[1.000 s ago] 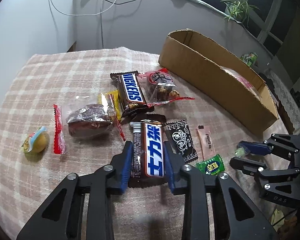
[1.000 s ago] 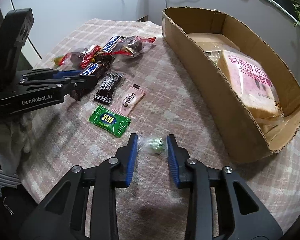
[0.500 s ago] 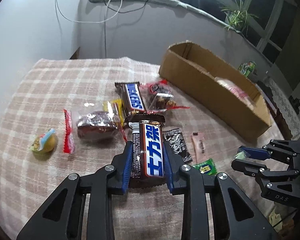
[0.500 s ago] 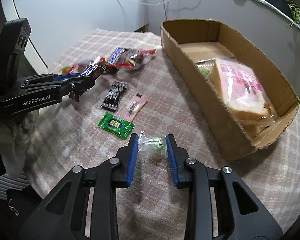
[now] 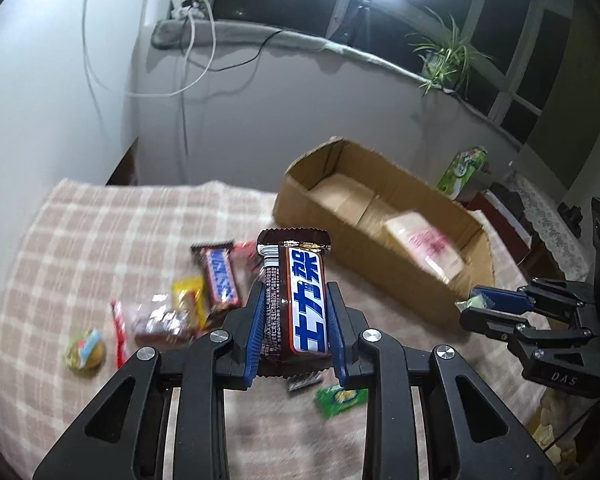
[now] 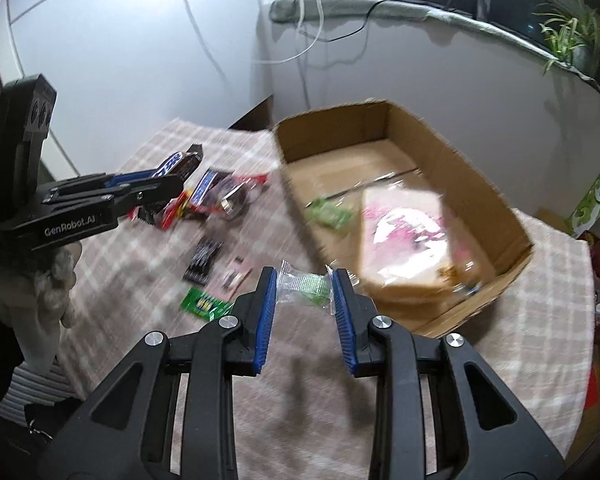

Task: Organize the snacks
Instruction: 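Carry both snacks into the box and open both grippers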

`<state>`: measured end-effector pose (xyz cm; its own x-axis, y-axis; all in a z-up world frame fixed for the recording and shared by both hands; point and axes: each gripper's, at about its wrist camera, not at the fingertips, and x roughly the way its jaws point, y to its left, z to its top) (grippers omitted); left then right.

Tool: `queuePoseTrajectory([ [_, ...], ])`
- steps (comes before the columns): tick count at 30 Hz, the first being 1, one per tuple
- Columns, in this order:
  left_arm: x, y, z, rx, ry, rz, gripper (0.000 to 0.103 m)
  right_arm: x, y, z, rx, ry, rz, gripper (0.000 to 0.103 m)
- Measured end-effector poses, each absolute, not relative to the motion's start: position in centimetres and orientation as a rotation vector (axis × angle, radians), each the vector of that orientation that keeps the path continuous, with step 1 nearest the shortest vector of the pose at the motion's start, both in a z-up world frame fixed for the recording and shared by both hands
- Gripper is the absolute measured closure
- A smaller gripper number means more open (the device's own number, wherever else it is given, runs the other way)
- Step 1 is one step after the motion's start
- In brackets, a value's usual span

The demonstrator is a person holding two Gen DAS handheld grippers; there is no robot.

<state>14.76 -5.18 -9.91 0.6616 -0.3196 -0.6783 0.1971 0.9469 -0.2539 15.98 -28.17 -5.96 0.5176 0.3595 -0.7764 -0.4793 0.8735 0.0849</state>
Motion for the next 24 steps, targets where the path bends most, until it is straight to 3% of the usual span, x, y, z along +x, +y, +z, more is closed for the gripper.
queuePoseTrajectory([
  [14,19.4,-9.3,-7.8,-0.129,0.769,-0.340,0.076,23.0,-31.5,-3.1,-0.075,0.872,0.453,0.073],
  [24,22.7,-11.2,-8.4,-0.116,0.793,-0.357,0.076,28.5,-31.4,-4.4,-0.045,0.904,0.444,0.073],
])
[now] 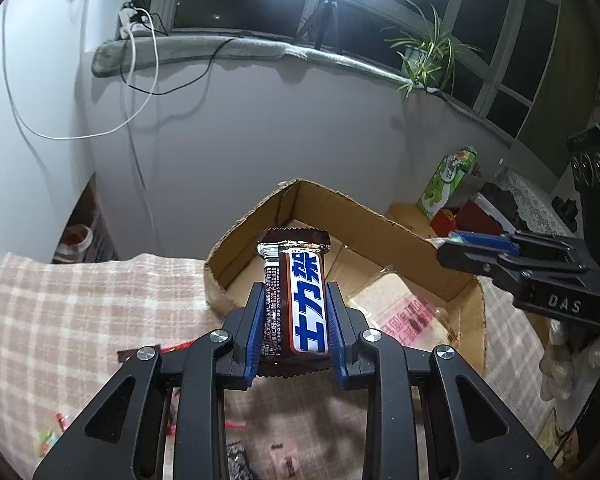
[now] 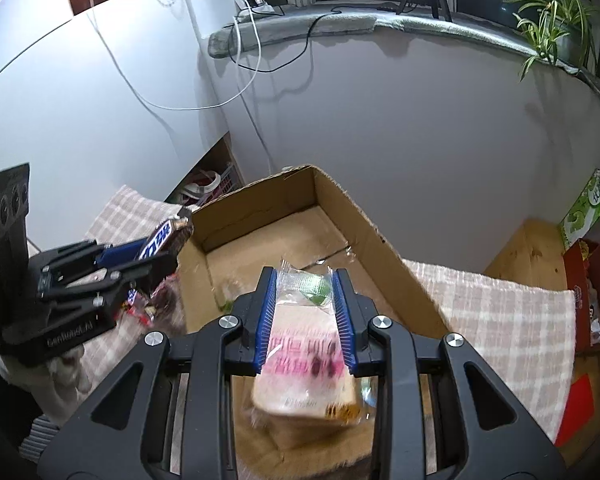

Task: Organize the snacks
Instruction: 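Carry both snacks into the box and open both grippers, then withdraw both grippers from the box back toward the remaining snacks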

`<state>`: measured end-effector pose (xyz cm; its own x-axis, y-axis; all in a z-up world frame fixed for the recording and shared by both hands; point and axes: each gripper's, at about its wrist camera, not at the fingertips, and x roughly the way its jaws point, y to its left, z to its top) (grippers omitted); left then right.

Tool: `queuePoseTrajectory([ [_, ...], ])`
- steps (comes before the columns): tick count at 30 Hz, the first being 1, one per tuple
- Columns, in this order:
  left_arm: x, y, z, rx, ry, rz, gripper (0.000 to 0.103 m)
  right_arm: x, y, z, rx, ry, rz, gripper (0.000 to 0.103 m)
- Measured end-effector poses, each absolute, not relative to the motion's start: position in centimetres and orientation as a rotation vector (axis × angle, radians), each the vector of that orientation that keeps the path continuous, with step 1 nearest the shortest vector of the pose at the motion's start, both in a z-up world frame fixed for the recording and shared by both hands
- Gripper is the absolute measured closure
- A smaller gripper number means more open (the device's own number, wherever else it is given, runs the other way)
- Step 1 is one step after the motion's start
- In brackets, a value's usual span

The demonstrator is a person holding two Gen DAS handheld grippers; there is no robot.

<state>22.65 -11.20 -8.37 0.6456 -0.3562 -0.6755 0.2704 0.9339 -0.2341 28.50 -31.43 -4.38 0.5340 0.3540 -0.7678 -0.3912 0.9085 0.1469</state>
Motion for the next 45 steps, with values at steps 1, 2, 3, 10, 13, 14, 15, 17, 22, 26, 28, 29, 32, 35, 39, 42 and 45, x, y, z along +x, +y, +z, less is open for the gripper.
queuePoseTrajectory([
  [1,22.8,-11.3,-8.5,-0.115,0.796,-0.357,0.076,29.0,-31.3,-4.6,-0.040,0.910,0.444,0.073],
  [2,23.2,-11.4,-8.7,-0.116,0.803,-0.357,0.076,29.5,-31.3,-4.8,-0.036,0.915,0.444,0.073],
  [3,23.5,-11.5,-8.9,-0.115,0.807,-0.356,0.076,30.0,-31.2,-5.1,-0.031,0.922,0.445,0.073],
  [10,25.1,-11.9,-10.2,-0.110,0.836,-0.348,0.076,32.4,-29.9,-7.2,-0.024,0.963,0.449,0.073],
  [13,25.4,-12.0,-10.6,-0.107,0.846,-0.347,0.076,32.9,-29.6,-7.9,-0.030,0.974,0.450,0.073],
  [14,25.4,-12.0,-10.7,-0.106,0.848,-0.347,0.076,33.0,-29.5,-8.0,-0.030,0.976,0.450,0.073],
  [15,25.5,-12.1,-10.8,-0.106,0.850,-0.347,0.076,33.2,-29.4,-8.1,-0.032,0.980,0.450,0.073],
  [17,25.6,-12.2,-10.9,-0.107,0.853,-0.351,0.076,33.3,-29.3,-8.3,-0.037,0.983,0.454,0.073],
  [22,25.9,-12.4,-11.0,-0.106,0.853,-0.352,0.076,33.4,-29.2,-8.3,-0.047,0.978,0.451,0.071],
  [26,26.1,-12.5,-11.2,-0.104,0.855,-0.343,0.076,33.3,-29.2,-8.3,-0.047,0.972,0.439,0.063],
  [28,26.1,-12.5,-11.2,-0.106,0.859,-0.338,0.075,33.2,-29.3,-8.2,-0.047,0.966,0.433,0.049],
  [29,26.1,-12.5,-11.2,-0.105,0.862,-0.338,0.073,33.1,-29.3,-8.1,-0.050,0.960,0.430,0.046],
  [32,26.1,-12.4,-11.1,-0.109,0.862,-0.335,0.066,32.9,-29.4,-8.0,-0.048,0.958,0.431,0.045],
  [35,26.0,-12.3,-10.8,-0.114,0.856,-0.334,0.066,32.5,-29.7,-7.6,-0.048,0.951,0.425,0.045],
  [39,25.7,-12.2,-10.5,-0.115,0.848,-0.333,0.066,31.9,-29.8,-7.0,-0.051,0.944,0.423,0.045],
  [42,25.2,-12.0,-10.0,-0.118,0.839,-0.333,0.066,31.2,-29.8,-6.4,-0.054,0.934,0.425,0.045],
  [45,24.6,-11.7,-9.4,-0.120,0.826,-0.331,0.066,30.1,-29.6,-5.6,-0.062,0.919,0.429,0.045],
])
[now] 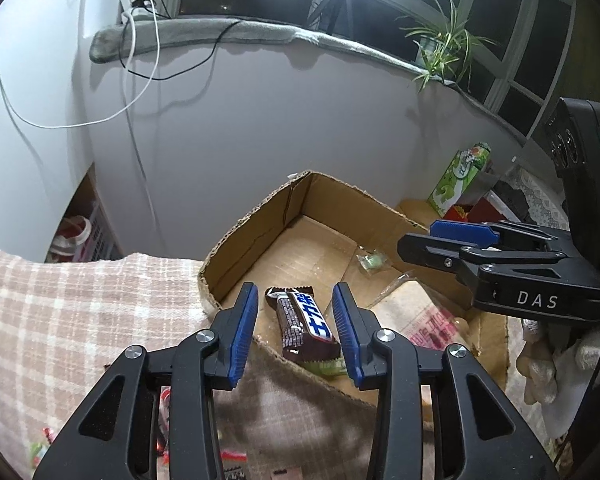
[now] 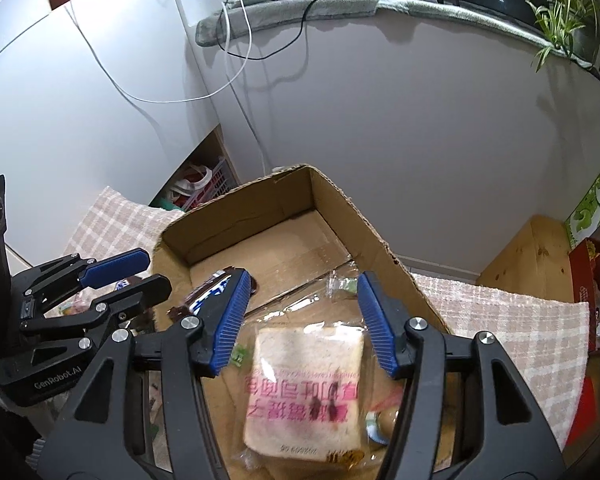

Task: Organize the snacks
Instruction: 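Withdraw both grippers from the box back toward the remaining snacks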

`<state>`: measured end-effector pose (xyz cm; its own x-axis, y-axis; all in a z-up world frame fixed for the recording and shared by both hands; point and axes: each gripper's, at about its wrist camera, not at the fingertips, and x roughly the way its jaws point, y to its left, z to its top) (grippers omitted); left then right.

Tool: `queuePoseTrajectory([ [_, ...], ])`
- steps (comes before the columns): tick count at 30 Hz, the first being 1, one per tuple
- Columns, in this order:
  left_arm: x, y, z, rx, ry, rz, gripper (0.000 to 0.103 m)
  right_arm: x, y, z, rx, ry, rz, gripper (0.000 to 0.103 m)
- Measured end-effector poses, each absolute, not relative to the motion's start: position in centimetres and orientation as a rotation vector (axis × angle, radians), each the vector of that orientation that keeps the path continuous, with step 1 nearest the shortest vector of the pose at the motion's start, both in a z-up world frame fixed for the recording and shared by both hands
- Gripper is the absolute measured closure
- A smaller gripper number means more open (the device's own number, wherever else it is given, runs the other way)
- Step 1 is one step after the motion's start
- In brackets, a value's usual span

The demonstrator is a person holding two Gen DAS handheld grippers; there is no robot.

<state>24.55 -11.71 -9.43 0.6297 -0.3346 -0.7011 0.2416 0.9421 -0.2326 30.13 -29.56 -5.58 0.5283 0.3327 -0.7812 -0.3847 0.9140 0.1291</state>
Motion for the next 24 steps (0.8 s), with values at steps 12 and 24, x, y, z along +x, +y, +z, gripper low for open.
queuePoseTrajectory([
  [12,20.5,-8.0,-7.2,-0.188,0.771,-0.305,0.066,23.9,-27.6,-3.3,-0.088,0.865,0.490,0.045],
  [24,15.4,-1.6,-6.6,-0.254,0.736,-0.230,0.066,18.1,-23.9,-5.0,-0.090,0.901,0.584,0.045],
])
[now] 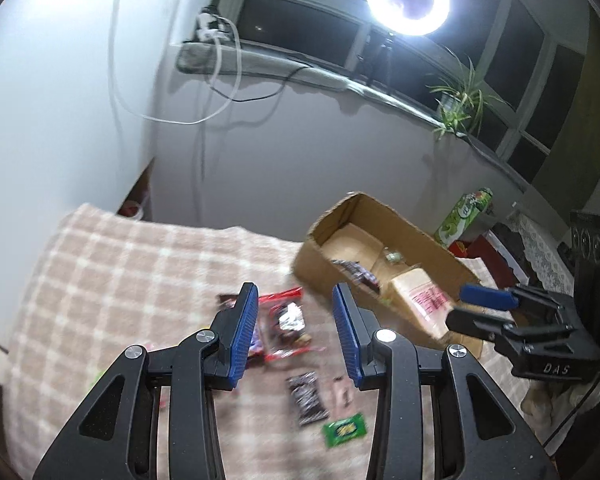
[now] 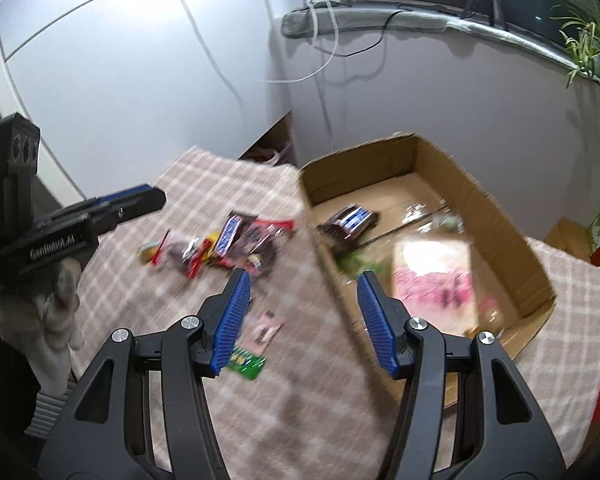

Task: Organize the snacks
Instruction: 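Withdraw both grippers from the box back toward the remaining snacks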

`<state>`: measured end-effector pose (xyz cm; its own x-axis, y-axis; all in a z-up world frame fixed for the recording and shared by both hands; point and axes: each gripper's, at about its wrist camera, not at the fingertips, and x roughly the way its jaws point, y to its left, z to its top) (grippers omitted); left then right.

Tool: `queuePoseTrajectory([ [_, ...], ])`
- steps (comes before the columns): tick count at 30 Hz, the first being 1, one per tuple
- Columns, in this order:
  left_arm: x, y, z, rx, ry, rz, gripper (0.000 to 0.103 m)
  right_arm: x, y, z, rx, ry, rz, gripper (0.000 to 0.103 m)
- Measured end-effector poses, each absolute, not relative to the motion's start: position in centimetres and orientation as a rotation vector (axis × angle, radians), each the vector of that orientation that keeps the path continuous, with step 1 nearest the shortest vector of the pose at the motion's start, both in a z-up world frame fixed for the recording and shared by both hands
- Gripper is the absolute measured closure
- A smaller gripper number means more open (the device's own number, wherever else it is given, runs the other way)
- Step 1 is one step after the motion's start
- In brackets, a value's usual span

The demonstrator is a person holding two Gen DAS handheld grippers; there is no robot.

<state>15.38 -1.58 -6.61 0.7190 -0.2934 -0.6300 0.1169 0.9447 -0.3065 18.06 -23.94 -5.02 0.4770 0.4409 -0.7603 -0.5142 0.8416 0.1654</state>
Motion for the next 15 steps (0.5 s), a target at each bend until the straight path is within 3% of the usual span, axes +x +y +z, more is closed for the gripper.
queuePoseTrajectory([
  [15,11.6,7.3,-9.8,-0.327,0.789,-0.080,0.066,16.3,-20.7,-10.1,-0.049,1.052,0.609,0.045],
])
